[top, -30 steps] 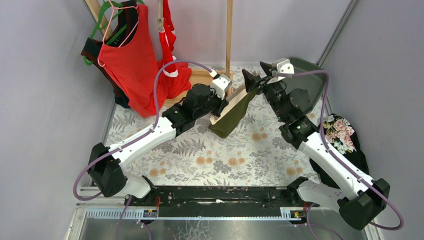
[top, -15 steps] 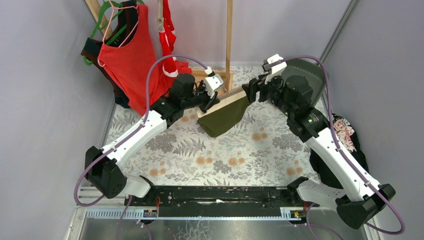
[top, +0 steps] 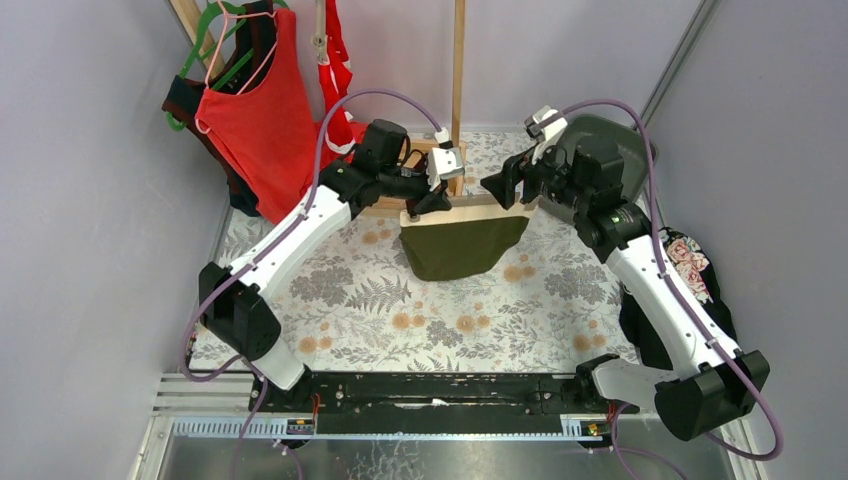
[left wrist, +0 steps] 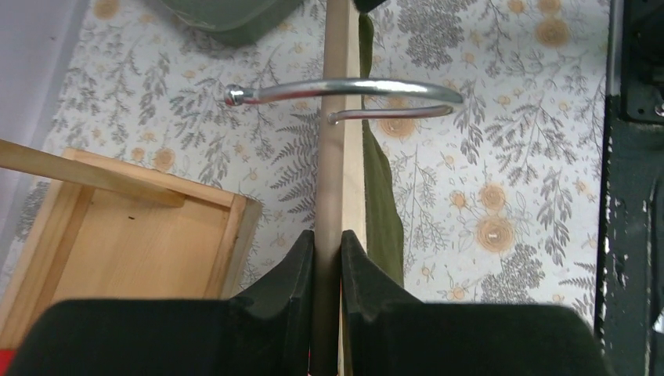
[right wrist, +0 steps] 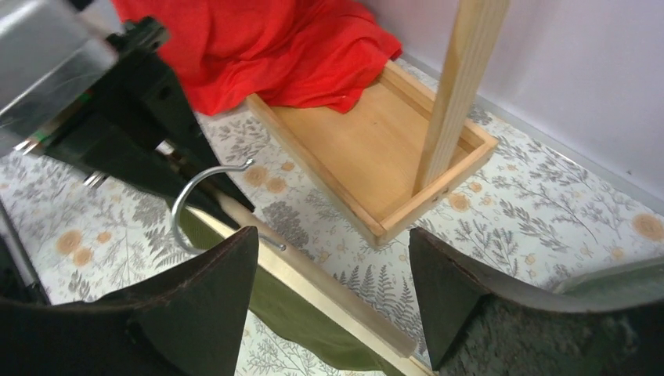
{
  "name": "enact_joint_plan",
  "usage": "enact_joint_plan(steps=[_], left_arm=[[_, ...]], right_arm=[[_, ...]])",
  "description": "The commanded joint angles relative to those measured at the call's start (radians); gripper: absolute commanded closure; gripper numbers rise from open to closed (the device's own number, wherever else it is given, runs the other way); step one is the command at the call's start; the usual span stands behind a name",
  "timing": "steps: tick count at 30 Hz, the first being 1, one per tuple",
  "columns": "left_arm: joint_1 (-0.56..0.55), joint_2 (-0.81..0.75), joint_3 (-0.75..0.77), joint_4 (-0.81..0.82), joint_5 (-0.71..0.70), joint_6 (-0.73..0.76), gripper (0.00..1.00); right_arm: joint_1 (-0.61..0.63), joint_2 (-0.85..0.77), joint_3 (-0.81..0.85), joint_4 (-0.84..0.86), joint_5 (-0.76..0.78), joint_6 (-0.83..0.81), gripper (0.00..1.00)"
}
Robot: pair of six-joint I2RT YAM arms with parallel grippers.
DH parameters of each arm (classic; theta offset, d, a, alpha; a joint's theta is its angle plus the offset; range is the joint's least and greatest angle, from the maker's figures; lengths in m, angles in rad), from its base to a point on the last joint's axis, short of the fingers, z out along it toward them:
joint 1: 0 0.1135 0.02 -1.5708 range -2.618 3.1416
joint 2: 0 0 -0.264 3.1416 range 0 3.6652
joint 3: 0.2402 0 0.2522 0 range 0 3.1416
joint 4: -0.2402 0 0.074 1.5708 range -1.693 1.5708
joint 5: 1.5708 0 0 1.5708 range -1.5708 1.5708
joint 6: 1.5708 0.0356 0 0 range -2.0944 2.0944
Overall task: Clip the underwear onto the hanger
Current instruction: Adjust the hanger.
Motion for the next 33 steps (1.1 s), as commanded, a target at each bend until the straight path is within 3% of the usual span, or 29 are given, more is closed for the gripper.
enact_joint_plan(steps=[1, 6, 11, 15, 23, 33], left_arm=[[0.020, 0.026, 0.082, -0.127, 0.106, 0.092, 1.00], [0.023, 0.045, 0.105, -0.151, 0.120, 0.104, 1.00], [0.024, 0.048, 0.109, -0.162, 0.132, 0.107, 1.00], [0.024, 0.050, 0.112, -0.172, 0.142, 0.114, 1.00], [0.024, 0.057, 0.120, -0.199, 0.142, 0.122, 1.00], [0.024, 0.079, 0.150, -0.229, 0.163, 0.134, 1.00]], right_arm=[[-0.019, -0.042, -0.057, 0.144, -0.151, -0.045, 0.23], [-0.032, -0.027, -0.144, 0.229, -0.252, -0.089, 0.25], [-0.034, -0.057, -0.330, 0.483, -0.283, -0.143, 0.35], [-0.035, -0.055, -0.374, 0.580, -0.277, -0.178, 0.35], [-0.033, -0.086, -0.392, 0.639, -0.233, -0.210, 0.31], [-0.036, -0.088, -0.345, 0.573, -0.281, -0.288, 0.29]])
